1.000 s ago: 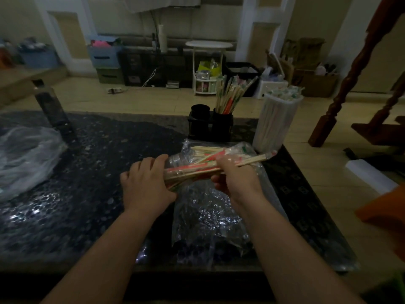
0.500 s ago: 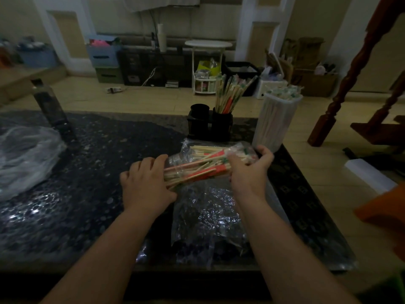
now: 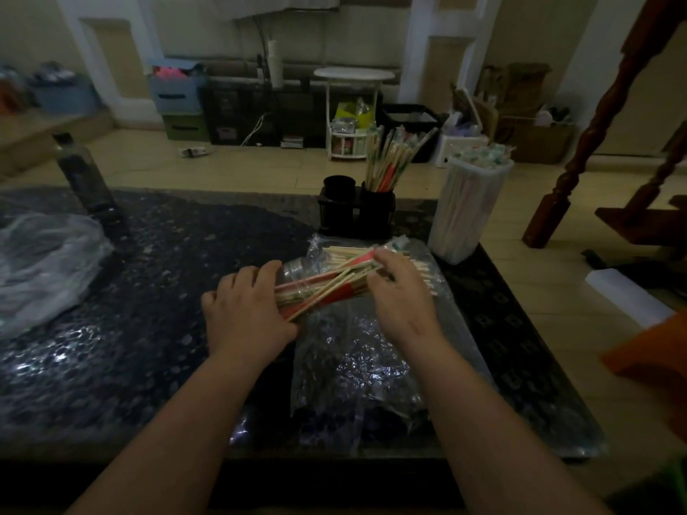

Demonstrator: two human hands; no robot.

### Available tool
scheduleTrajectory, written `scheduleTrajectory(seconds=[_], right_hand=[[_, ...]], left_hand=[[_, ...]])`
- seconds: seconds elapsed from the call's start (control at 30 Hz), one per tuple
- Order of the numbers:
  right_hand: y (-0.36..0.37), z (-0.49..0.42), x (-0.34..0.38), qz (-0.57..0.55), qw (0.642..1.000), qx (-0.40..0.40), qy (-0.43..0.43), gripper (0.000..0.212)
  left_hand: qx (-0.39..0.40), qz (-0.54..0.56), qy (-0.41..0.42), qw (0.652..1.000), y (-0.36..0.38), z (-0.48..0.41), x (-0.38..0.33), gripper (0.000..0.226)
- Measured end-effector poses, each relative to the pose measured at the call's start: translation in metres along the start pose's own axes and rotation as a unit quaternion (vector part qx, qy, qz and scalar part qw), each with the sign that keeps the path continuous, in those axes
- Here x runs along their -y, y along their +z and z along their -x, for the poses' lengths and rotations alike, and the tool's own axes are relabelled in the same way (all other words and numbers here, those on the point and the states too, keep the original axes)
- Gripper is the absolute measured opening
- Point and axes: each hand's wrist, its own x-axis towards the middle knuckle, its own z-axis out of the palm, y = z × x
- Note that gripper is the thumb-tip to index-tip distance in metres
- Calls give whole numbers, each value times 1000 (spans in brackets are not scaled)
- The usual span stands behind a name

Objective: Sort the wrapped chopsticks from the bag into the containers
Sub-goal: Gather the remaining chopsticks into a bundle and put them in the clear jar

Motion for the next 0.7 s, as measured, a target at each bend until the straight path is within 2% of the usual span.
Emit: scheduleTrajectory(seconds=[0.07,0.13,0.2,0.27,0.37,0.43,0.5,0.57,0.63,0.7], right_hand=[[-3,1,-1,-34,998,51,-2,46],[-6,1,-2,-49,998,31,8,45],[-9,-2,-6,-7,1000,-4,20,42],[-12,-4,-12,74,997,15,34,34],[-15,1,-17,239,957,156,55,7],[-14,8,-15,328,909,250,60,5],[-12,16,-12,383,866,312,79,15],[-5,21,-13,421,842,329,77,43],[4,28,-17,436,837,328,45,77],[12,34,-23,442,834,330,3,98]], left_hand=[[9,12,-11,1000,0,-1,3,95],[24,29,-25,999,0,-2,6,95],[36,37,-40,998,-1,-4,8,97],[42,42,-57,997,-2,-5,9,101],[46,43,-66,996,-3,-6,9,102],[48,45,-63,996,-4,-6,9,101],[49,47,-60,996,-4,-6,7,101],[50,46,-58,996,-3,-6,6,100],[49,44,-57,996,-2,-6,5,101],[48,42,-57,996,-2,-6,5,102]])
